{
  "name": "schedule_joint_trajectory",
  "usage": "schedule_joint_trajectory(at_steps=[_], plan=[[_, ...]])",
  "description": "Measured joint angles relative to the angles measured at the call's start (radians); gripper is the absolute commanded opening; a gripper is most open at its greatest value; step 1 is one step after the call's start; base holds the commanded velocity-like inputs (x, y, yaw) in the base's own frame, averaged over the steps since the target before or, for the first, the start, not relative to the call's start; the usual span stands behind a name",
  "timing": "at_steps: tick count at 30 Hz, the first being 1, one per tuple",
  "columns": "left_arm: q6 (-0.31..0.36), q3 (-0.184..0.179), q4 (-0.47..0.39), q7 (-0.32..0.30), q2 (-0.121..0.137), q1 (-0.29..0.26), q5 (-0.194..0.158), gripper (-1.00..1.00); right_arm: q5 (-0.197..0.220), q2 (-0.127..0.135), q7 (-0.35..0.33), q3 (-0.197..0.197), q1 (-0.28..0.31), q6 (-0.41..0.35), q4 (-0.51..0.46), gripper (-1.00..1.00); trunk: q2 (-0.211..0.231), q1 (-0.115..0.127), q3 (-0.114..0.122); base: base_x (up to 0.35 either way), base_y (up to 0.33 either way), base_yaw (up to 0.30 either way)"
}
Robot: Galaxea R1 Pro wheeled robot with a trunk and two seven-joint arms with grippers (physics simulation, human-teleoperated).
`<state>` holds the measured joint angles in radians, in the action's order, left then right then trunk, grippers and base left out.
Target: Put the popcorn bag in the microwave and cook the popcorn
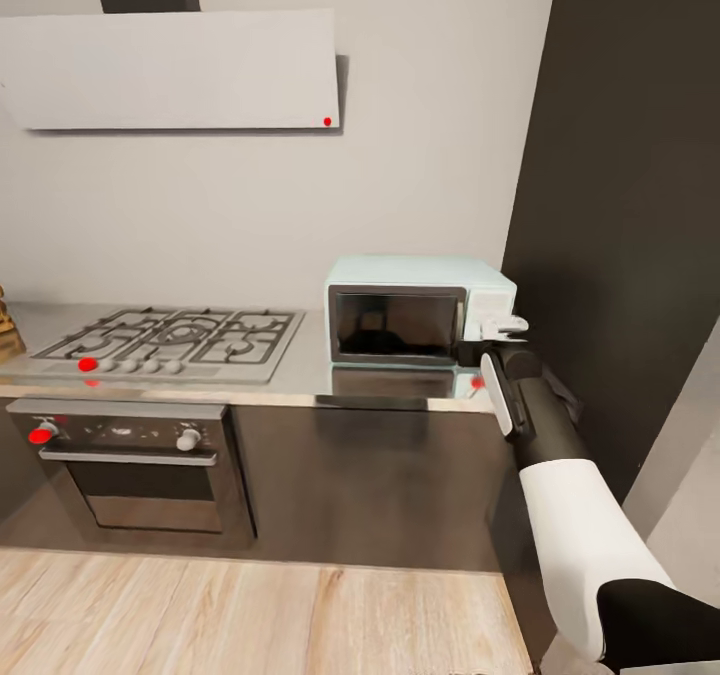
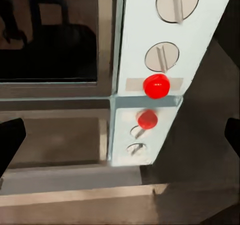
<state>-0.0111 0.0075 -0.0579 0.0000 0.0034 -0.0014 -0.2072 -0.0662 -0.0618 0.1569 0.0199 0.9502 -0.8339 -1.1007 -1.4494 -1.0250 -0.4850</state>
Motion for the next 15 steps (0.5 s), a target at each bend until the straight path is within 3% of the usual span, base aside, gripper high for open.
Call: schedule_joint_trajectory(at_steps=[15], plan=[[0.0,0.001,0.0,0.0,0.001,0.0,0.0,1.0,0.001,0.0,-0.018,0.001,0.0,0.084,-0.001,1.0,0.0,0.0,0.0,0.0,0.0,-0.022]])
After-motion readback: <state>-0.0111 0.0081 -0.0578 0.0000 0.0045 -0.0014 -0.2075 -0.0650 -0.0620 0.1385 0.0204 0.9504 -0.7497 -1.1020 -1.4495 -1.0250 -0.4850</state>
